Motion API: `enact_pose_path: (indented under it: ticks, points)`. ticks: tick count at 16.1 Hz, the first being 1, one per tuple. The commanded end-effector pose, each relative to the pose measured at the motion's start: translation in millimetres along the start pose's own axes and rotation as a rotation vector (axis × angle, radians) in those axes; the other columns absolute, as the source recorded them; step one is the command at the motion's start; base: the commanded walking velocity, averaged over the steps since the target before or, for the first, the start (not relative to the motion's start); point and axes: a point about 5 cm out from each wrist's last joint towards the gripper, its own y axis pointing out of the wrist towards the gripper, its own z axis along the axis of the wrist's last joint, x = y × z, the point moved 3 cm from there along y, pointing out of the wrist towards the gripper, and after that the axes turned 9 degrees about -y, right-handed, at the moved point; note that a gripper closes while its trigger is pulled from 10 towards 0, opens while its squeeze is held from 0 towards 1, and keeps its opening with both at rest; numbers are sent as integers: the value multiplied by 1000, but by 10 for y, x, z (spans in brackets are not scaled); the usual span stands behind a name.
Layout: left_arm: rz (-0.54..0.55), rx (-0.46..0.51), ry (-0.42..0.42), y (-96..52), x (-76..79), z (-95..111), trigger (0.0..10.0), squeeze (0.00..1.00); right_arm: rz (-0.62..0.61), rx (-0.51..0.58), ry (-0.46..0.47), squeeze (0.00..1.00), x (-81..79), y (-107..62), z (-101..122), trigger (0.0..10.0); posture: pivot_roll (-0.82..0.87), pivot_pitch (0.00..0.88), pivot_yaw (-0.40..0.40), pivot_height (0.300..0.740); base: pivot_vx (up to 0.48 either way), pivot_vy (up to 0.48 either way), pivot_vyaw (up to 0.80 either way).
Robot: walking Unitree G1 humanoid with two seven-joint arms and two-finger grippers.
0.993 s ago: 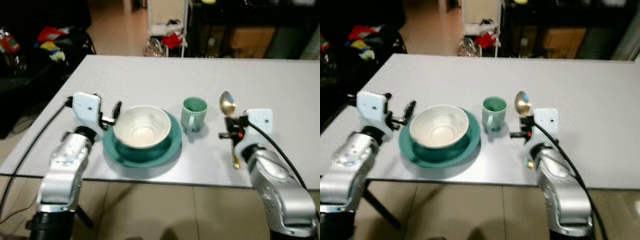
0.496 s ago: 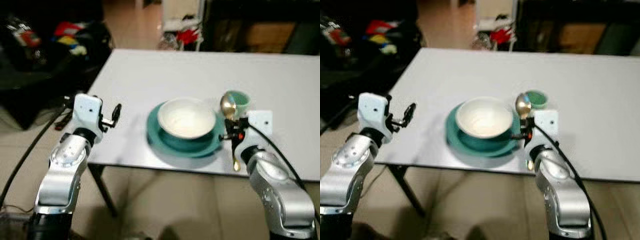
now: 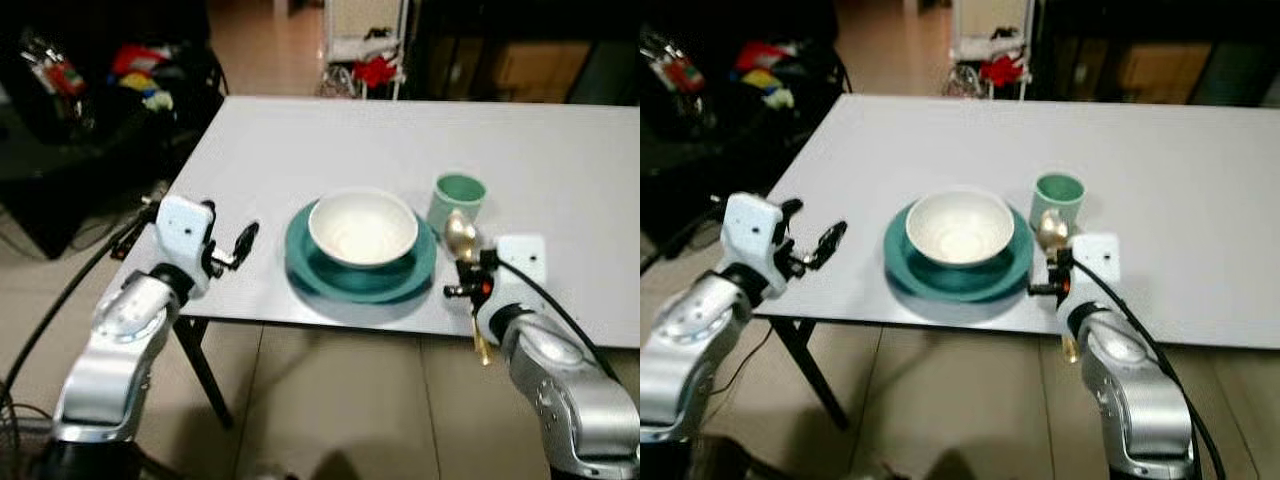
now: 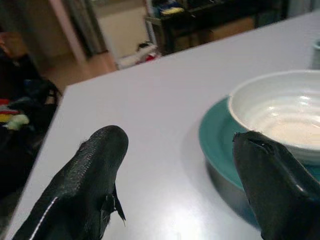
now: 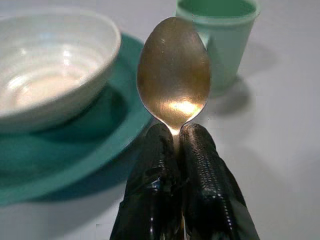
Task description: Setting the table
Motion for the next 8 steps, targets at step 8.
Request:
enact_pose_path:
  ticks: [8]
  points:
    - [-547,-202,-155,-524,538,-88,10000,0,53,-197,69,0,-11,-27,-270,10000,104,0,48,740,0,0,0]
